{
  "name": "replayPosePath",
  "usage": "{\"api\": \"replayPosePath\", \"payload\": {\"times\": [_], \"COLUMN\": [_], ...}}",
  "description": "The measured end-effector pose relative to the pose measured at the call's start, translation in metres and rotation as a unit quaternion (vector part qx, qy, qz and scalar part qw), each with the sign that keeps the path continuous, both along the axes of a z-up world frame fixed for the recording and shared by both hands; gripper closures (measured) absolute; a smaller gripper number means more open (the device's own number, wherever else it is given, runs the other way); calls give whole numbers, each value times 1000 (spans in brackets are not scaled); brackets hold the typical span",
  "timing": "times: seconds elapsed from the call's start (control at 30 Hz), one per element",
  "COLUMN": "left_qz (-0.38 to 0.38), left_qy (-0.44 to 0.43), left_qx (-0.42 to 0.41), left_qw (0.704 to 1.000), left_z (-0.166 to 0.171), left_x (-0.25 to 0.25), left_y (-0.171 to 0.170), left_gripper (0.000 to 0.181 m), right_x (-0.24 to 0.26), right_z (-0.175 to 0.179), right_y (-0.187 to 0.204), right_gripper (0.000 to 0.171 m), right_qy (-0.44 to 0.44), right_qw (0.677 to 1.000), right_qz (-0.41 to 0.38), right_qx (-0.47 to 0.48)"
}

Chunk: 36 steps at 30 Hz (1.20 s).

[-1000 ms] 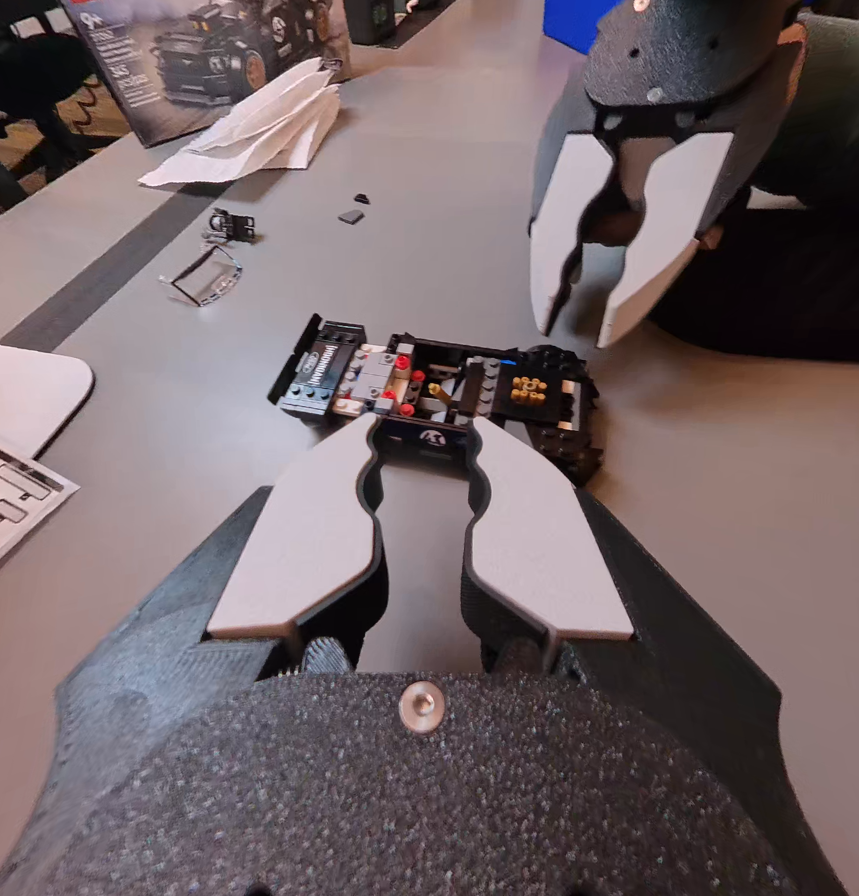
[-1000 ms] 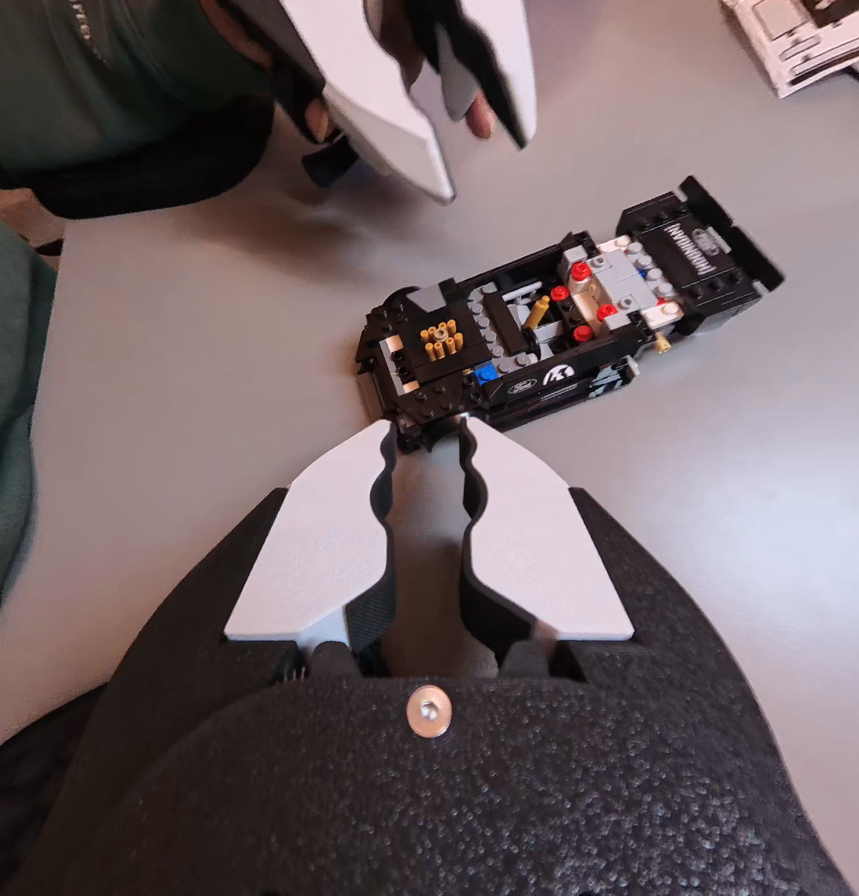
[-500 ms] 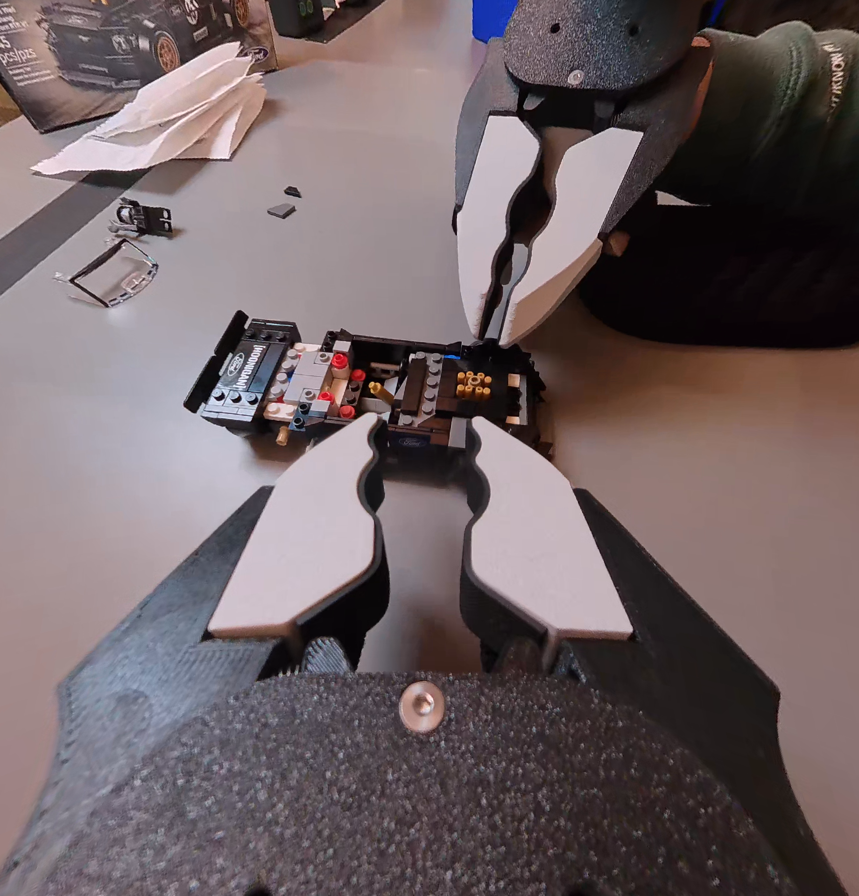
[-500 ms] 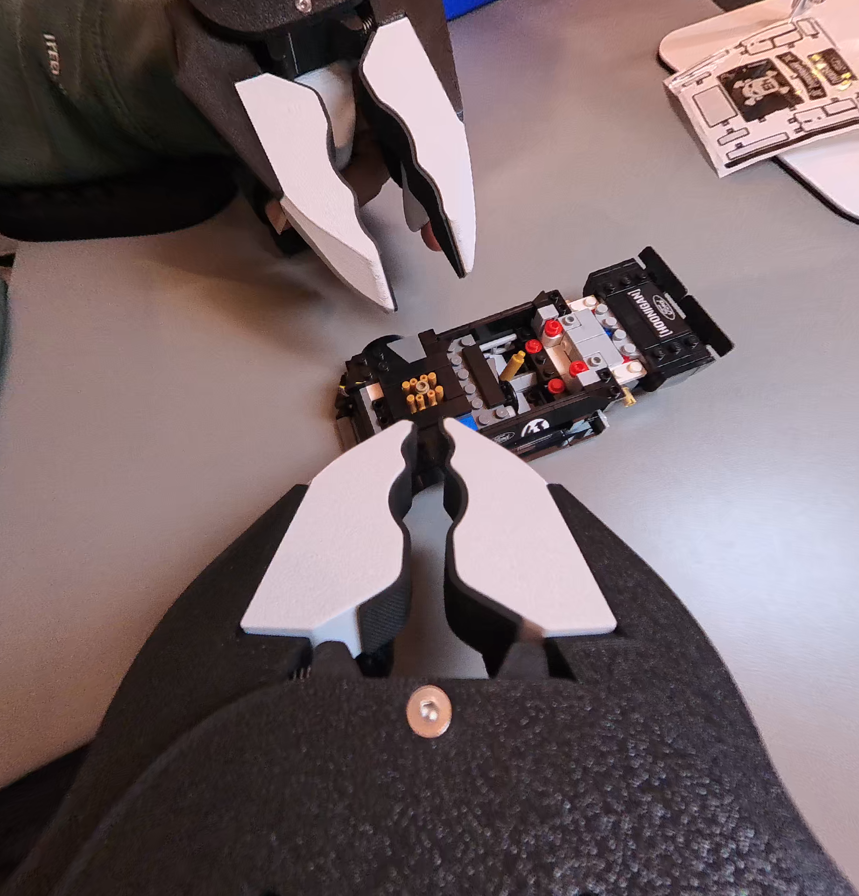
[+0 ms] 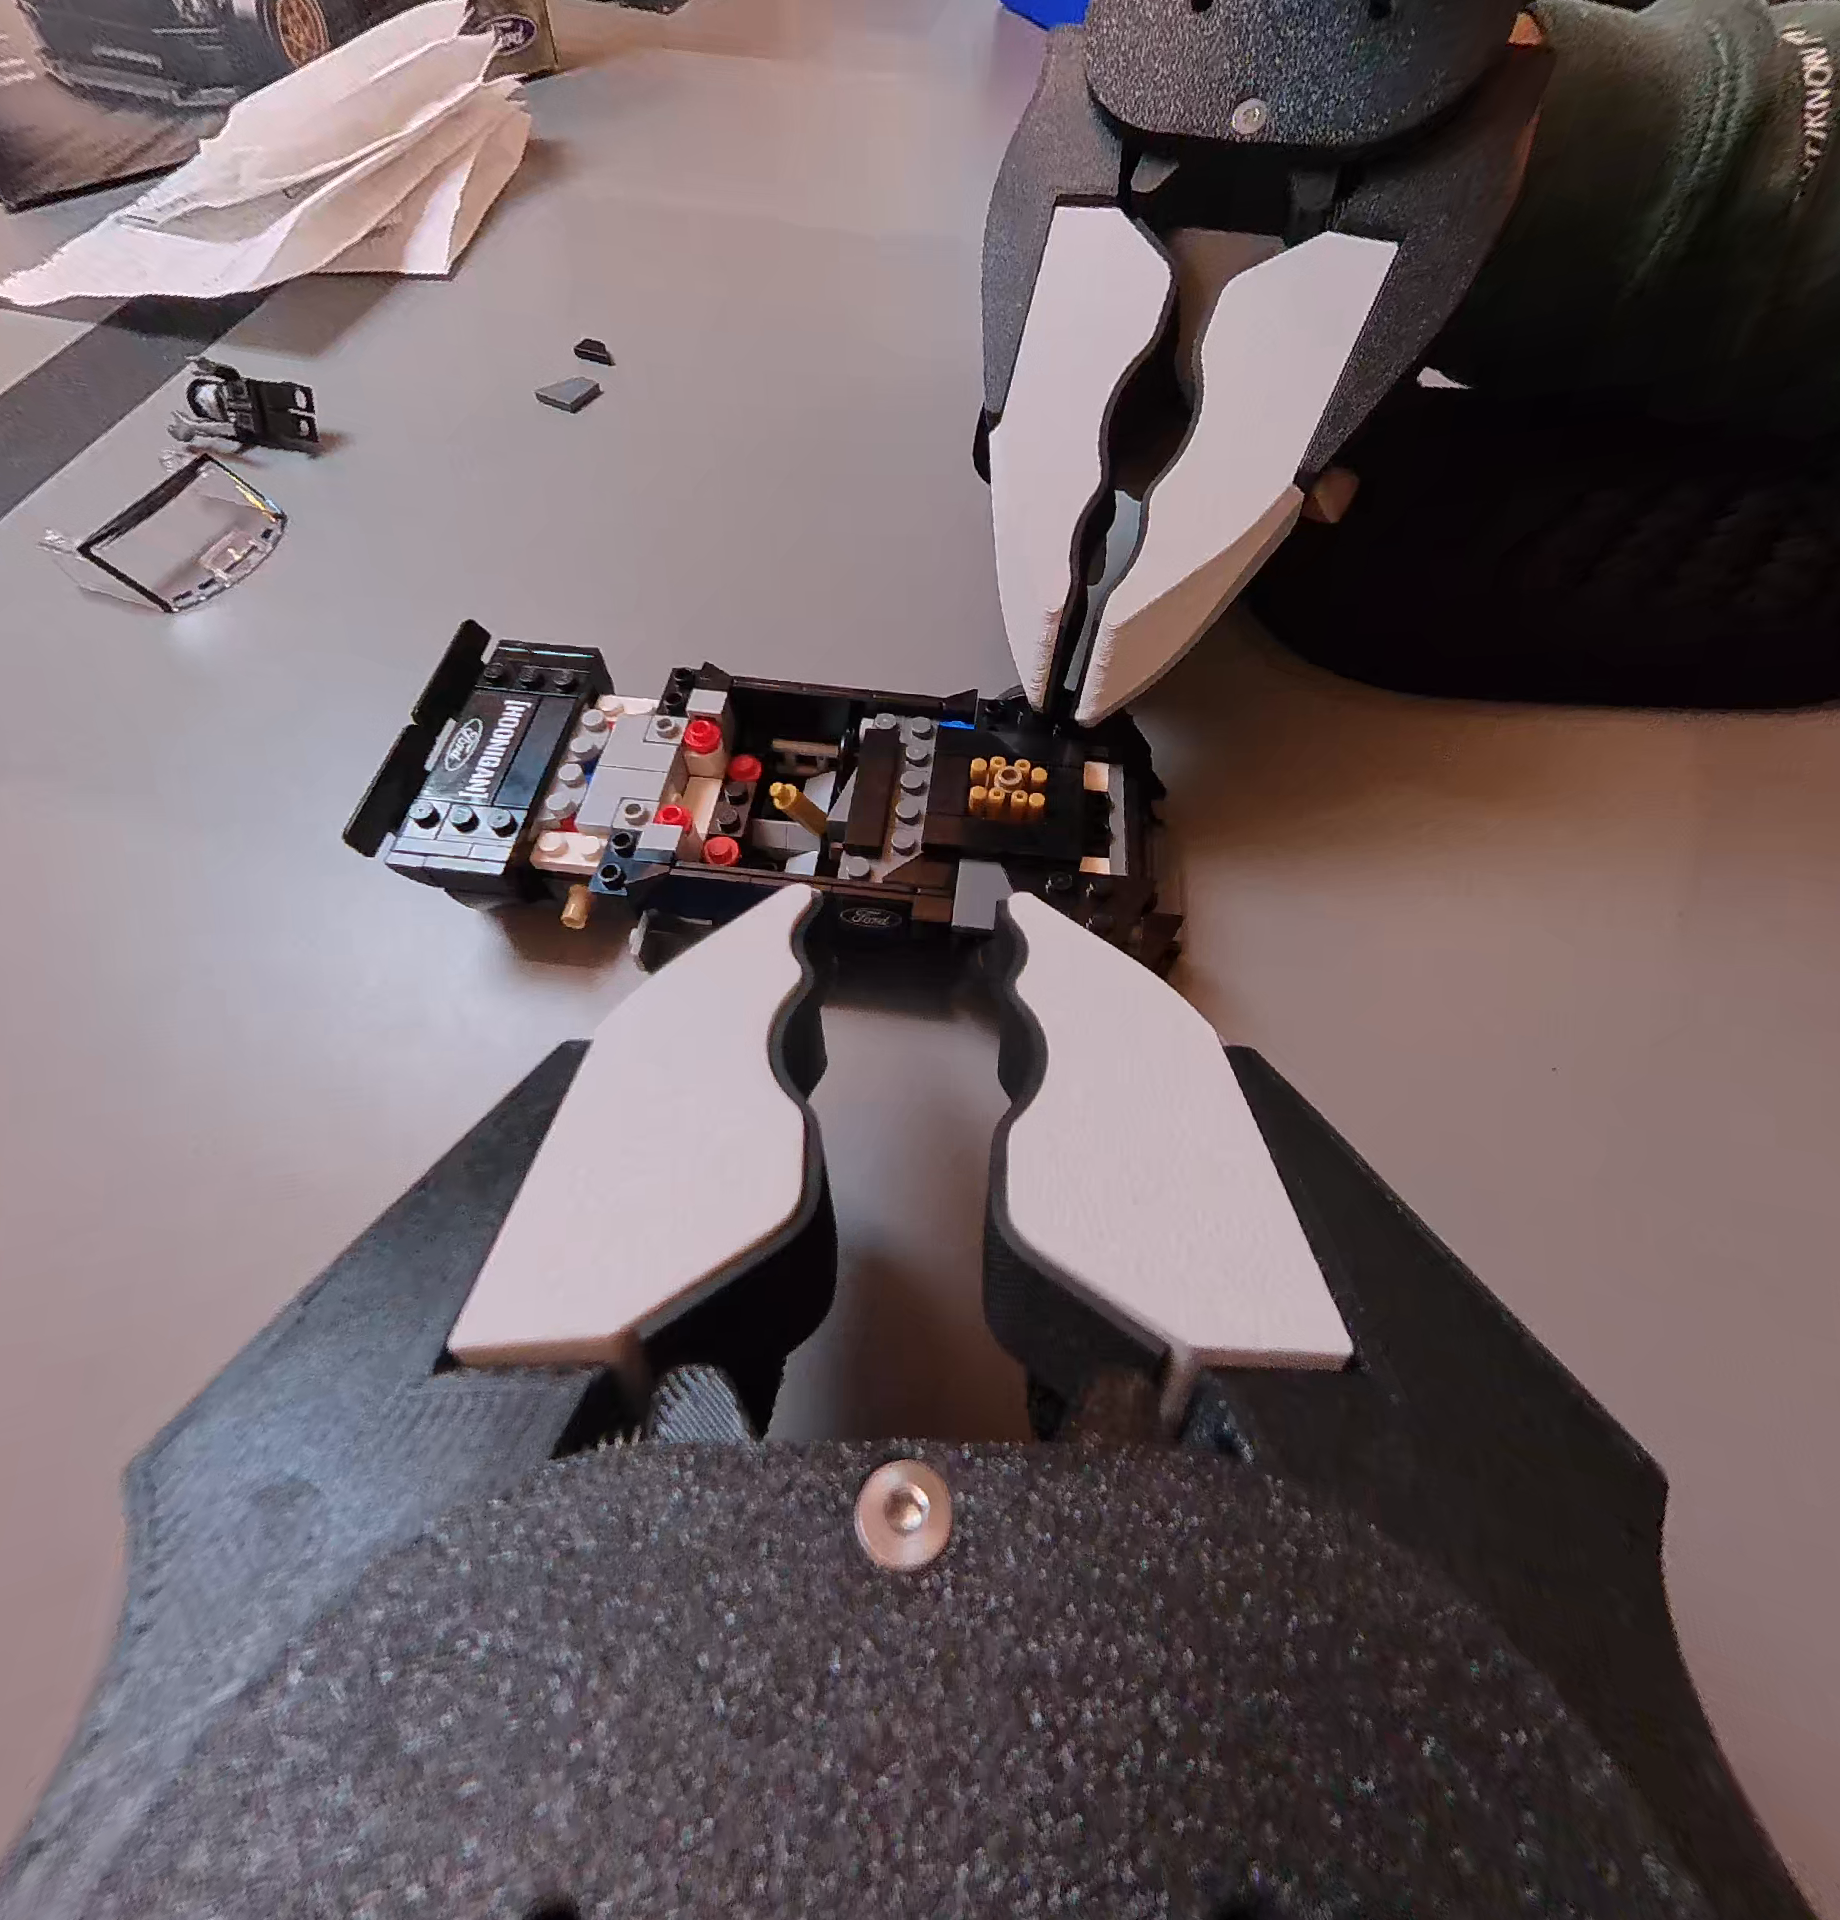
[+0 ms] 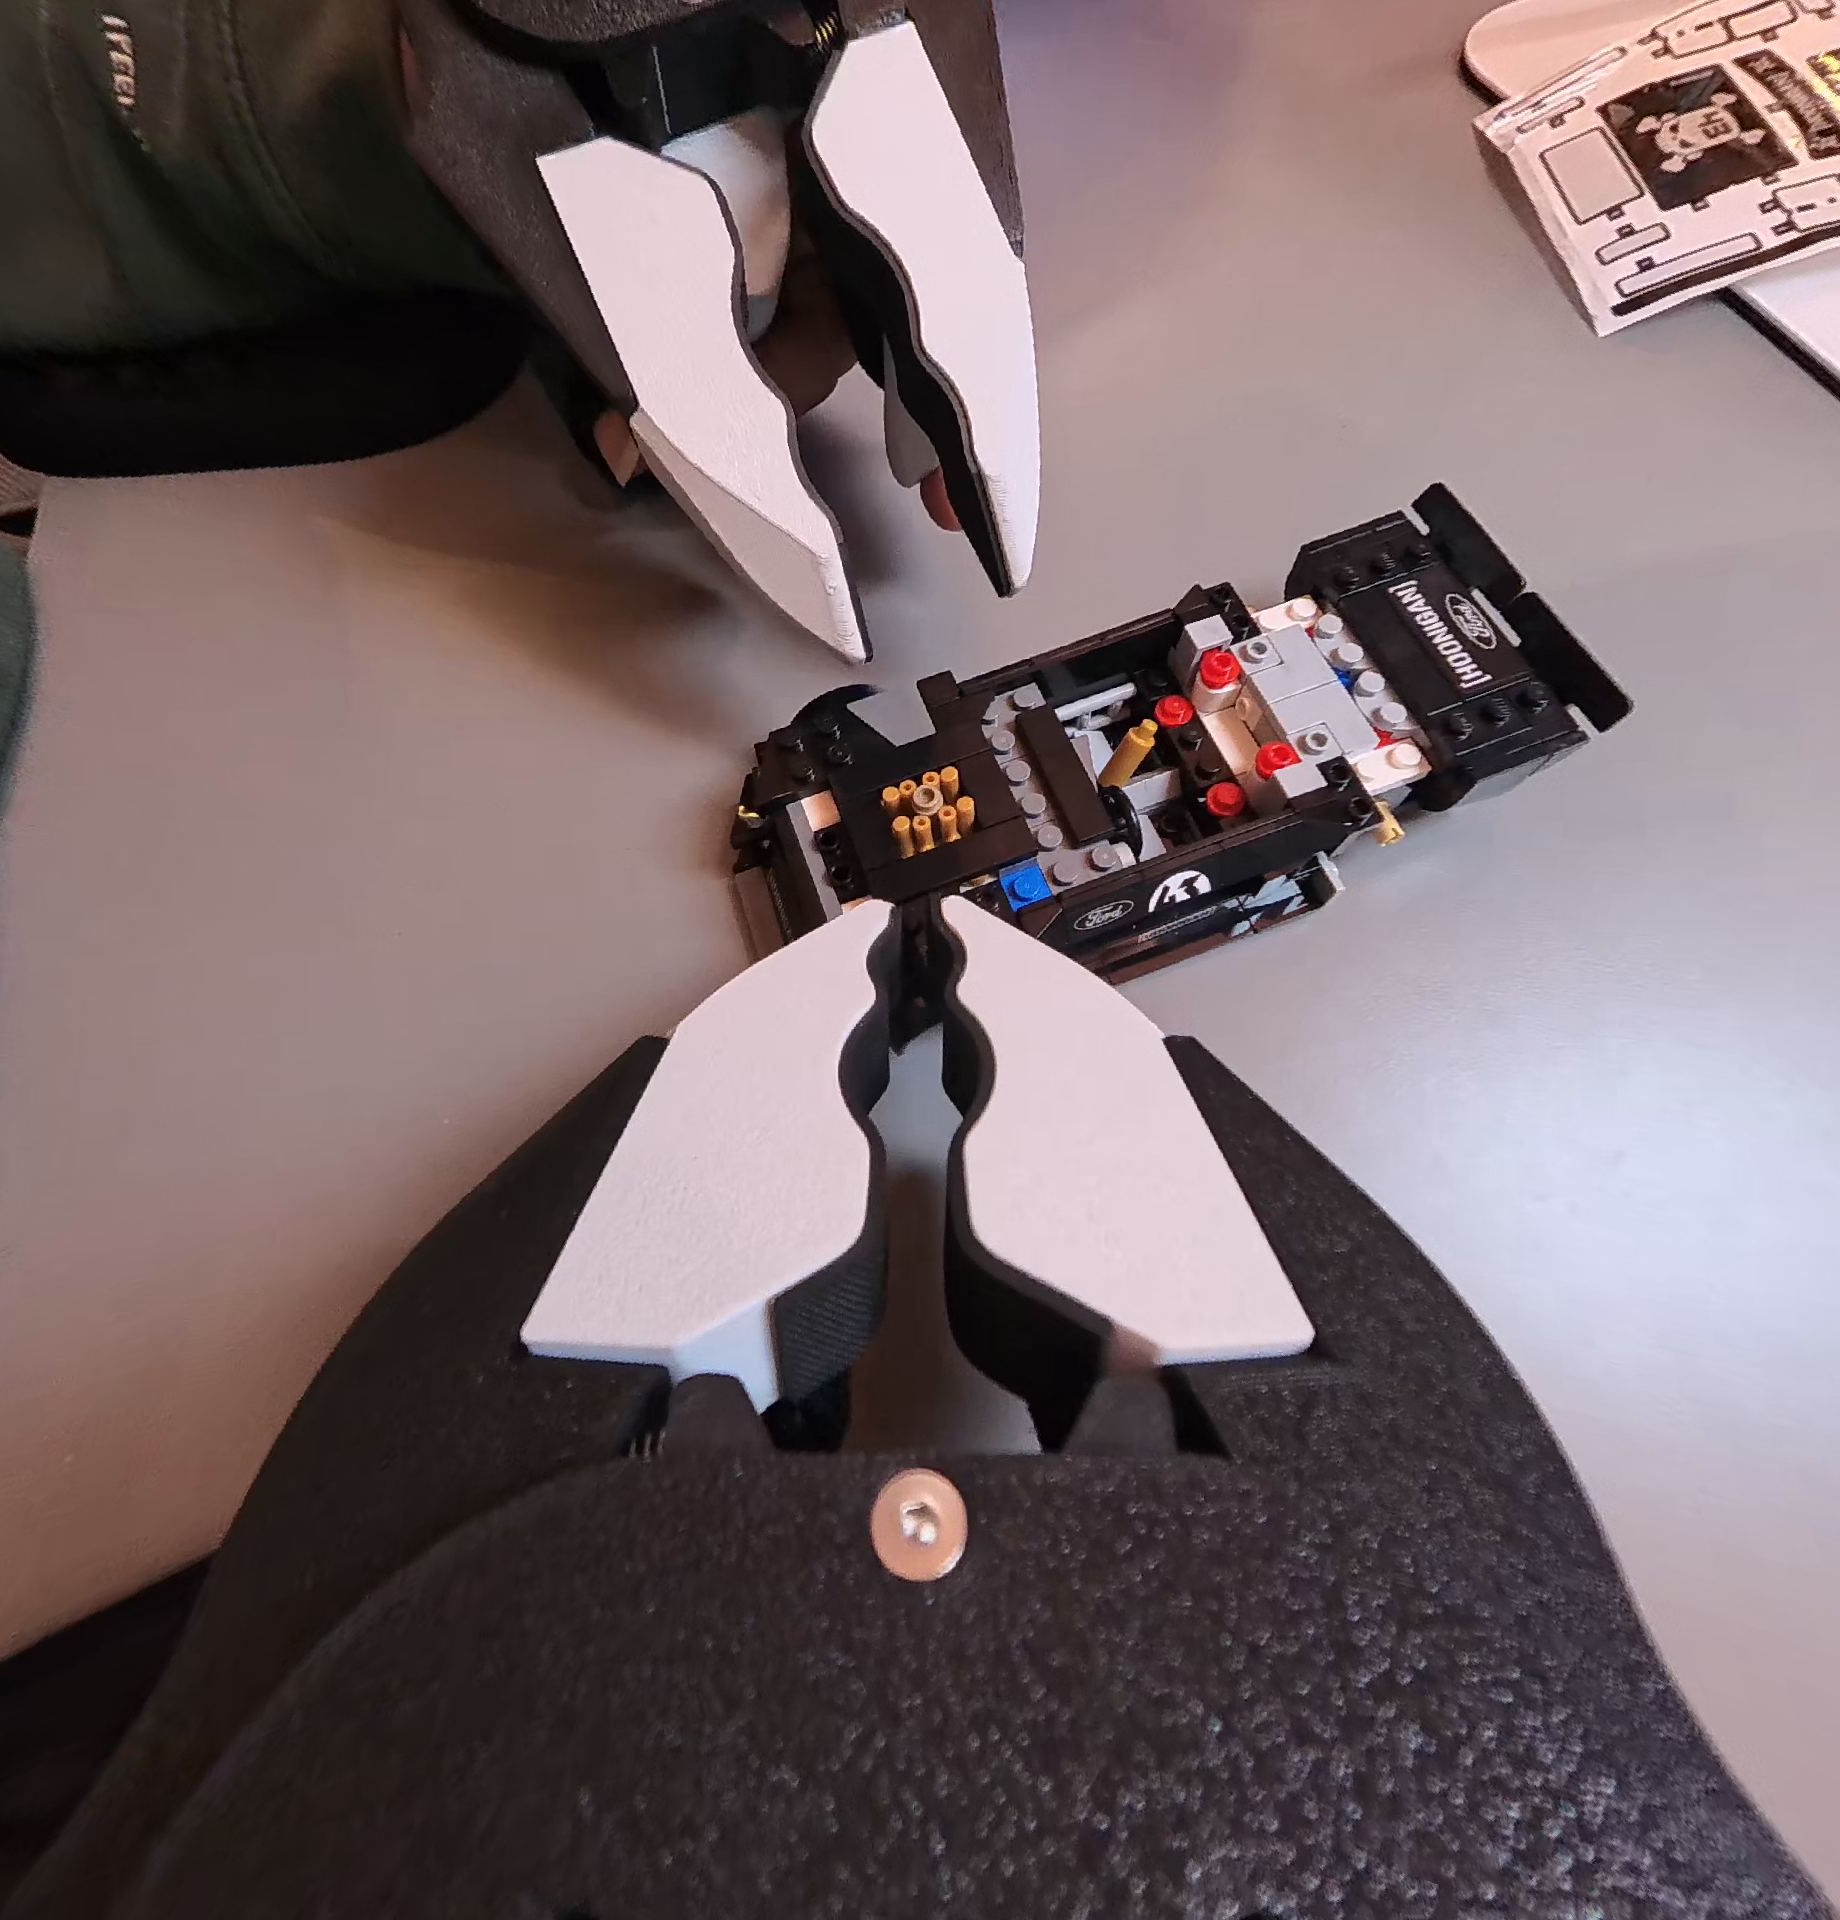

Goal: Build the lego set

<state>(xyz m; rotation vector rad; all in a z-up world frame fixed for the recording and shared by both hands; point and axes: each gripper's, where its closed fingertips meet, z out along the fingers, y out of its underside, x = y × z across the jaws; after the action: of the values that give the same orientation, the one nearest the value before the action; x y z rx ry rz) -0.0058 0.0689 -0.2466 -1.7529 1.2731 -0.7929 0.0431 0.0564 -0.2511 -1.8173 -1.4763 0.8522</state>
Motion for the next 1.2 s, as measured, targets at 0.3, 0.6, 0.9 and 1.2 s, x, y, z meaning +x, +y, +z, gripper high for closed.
{"api": "replayPosePath", "payload": {"times": [0.3, 0.6, 0.9, 1.2], "left_qz": [-5, -19, -21, -19], "left_qy": [6, 16, 11, 11], "left_qx": [3, -2, -19, -19], "left_qw": [1000, 1000, 1000, 1000], "left_z": [-1, -6, -6, -6], "left_x": [1, 4, 4, 4], "left_y": [-3, -8, -9, -9], "left_gripper": [152, 153, 156, 156], "right_x": [-2, -1, -2, -1], "right_z": [-1, -3, -5, -7], "right_y": [-2, -1, 1, 0], "right_gripper": [168, 171, 171, 171], "right_qy": [-3, -30, -119, -185], "right_qw": [1000, 1000, 993, 983], "right_qz": [1, -6, -5, -2], "right_qx": [3, -6, -5, -14]}}
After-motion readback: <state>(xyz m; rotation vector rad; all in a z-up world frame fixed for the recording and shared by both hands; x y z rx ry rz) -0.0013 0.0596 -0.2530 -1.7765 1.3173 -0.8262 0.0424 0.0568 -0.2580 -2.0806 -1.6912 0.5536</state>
